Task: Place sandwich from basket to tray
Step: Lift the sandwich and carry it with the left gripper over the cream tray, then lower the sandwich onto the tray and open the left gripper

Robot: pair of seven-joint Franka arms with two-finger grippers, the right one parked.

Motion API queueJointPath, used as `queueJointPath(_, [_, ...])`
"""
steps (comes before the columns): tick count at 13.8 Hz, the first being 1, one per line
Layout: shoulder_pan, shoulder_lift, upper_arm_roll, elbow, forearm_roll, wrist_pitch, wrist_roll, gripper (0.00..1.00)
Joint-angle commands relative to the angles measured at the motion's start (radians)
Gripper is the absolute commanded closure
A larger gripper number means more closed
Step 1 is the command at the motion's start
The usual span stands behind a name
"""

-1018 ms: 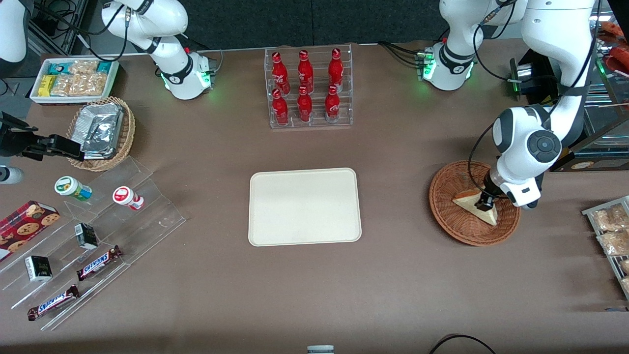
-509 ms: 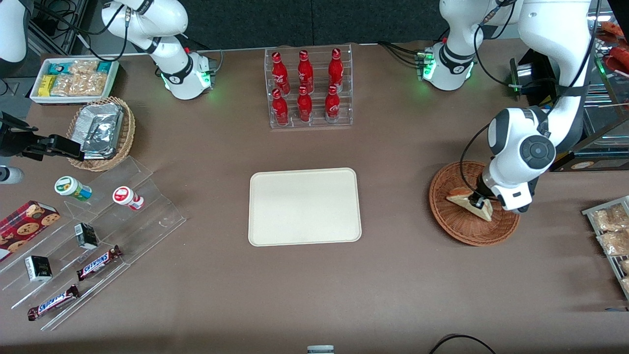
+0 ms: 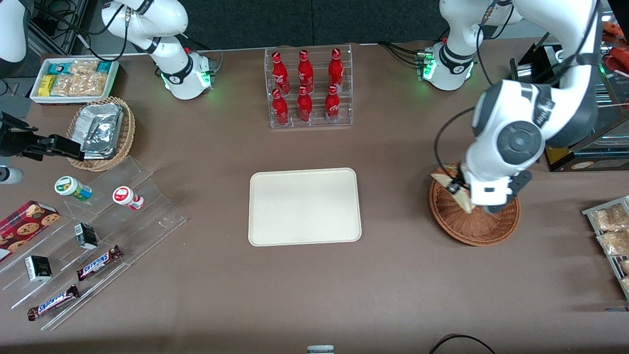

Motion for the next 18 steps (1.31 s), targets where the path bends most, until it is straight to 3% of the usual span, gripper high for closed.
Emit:
queueJointPath(1, [-0.067, 0.088, -0.048, 0.106, 0.005, -0.029, 0.021, 1.0])
queueJointPath(6, [-0.265, 0.282, -0.049, 0.238, 0.014, 0.116, 0.033, 1.0])
queueJointPath(9, [-0.342, 0.339, -0.049, 0.243, 0.015, 0.255, 0.032, 1.0])
queueJointPath(13, [-0.391, 0.416, -0.048, 0.246, 0.031, 0.394, 0.044, 1.0])
queueJointPath(18, [-0.399, 0.503, -0.048, 0.244, 0.143, 0.45, 0.049, 1.0])
